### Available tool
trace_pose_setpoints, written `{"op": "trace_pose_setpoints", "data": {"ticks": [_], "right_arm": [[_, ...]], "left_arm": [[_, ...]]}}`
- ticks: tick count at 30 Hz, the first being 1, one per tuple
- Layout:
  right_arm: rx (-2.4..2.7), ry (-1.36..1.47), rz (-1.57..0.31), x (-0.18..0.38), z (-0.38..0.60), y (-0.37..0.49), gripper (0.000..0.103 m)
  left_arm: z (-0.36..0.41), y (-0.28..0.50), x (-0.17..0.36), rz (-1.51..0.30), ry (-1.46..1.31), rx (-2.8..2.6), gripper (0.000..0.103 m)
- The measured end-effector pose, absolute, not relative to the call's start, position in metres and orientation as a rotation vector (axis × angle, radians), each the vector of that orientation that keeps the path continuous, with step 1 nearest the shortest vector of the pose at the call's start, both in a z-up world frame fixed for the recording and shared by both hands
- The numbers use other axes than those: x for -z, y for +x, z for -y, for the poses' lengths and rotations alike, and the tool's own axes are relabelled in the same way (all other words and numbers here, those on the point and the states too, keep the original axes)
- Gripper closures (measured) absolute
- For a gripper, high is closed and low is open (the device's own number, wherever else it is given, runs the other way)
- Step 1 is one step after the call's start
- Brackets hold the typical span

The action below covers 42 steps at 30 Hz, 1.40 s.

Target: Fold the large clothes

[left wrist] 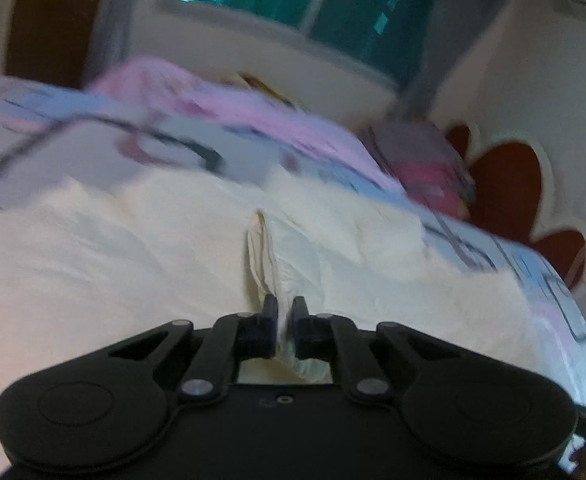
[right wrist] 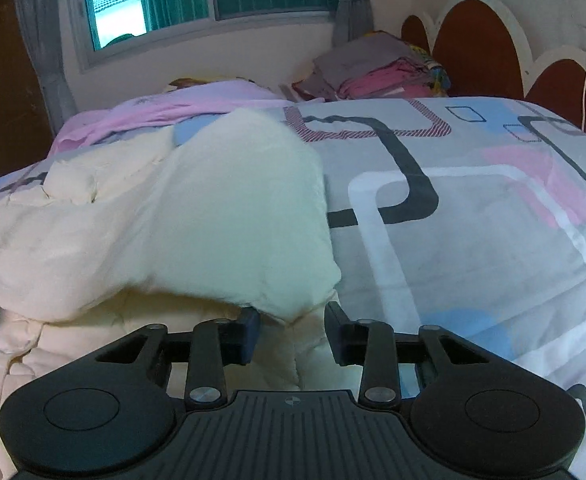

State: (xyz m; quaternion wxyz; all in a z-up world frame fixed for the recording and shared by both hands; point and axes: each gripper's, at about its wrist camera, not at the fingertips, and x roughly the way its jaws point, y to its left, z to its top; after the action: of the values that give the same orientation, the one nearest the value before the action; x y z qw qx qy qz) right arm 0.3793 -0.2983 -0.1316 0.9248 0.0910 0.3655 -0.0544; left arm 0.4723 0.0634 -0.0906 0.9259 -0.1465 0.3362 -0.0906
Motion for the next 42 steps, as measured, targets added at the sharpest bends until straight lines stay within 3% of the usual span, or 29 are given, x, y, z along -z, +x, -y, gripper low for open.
{"op": "trace_pose_setpoints", "data": {"ticks": [8, 10, 14, 16, 20, 23, 28, 33, 34, 36, 37, 42], "right_arm": [[0.088, 0.179, -0.765, 0.139, 0.301, 0.376, 0.067], [0.070, 0.175, -0.730, 0.129, 0.305, 0.368, 0.067], [0.047, 0.176, -0.628, 0.101, 0.316, 0.357, 0.067], [0.042, 0.185, -0.599, 0.092, 0.320, 0.370, 0.067], [0.019, 0.146, -0.604, 0.091, 0.311, 0.425, 0.067], [0.003, 0.134, -0.632, 0.103, 0.302, 0.469, 0.067], [0.001, 0.065, -0.764, 0.145, 0.294, 0.507, 0.067], [0.007, 0.043, -0.762, 0.151, 0.293, 0.506, 0.067], [0.022, 0.048, -0.749, 0.145, 0.294, 0.501, 0.067], [0.031, 0.043, -0.671, 0.124, 0.293, 0.481, 0.067], [0.019, 0.054, -0.651, 0.114, 0.294, 0.468, 0.067], [-0.021, 0.067, -0.676, 0.111, 0.286, 0.414, 0.067]], "left_arm": [[-0.079, 0.465, 0.123, -0.793, -0.276, 0.122, 0.096], [-0.082, 0.461, 0.122, -0.801, -0.275, 0.115, 0.085], [-0.092, 0.454, 0.107, -0.714, -0.236, 0.055, 0.030], [-0.094, 0.463, 0.103, -0.707, -0.226, 0.076, 0.034], [-0.079, 0.497, 0.106, -0.738, -0.161, 0.113, 0.052], [-0.064, 0.516, 0.114, -0.748, -0.093, 0.113, 0.055], [-0.054, 0.525, 0.138, -0.783, -0.012, 0.079, 0.054], [-0.051, 0.522, 0.137, -0.782, 0.020, 0.069, 0.051], [-0.051, 0.520, 0.132, -0.787, 0.013, 0.057, 0.048], [-0.052, 0.504, 0.114, -0.731, 0.010, 0.052, 0.033], [-0.052, 0.492, 0.105, -0.702, -0.007, 0.059, 0.032], [-0.038, 0.451, 0.101, -0.702, -0.069, 0.145, 0.044]]}}
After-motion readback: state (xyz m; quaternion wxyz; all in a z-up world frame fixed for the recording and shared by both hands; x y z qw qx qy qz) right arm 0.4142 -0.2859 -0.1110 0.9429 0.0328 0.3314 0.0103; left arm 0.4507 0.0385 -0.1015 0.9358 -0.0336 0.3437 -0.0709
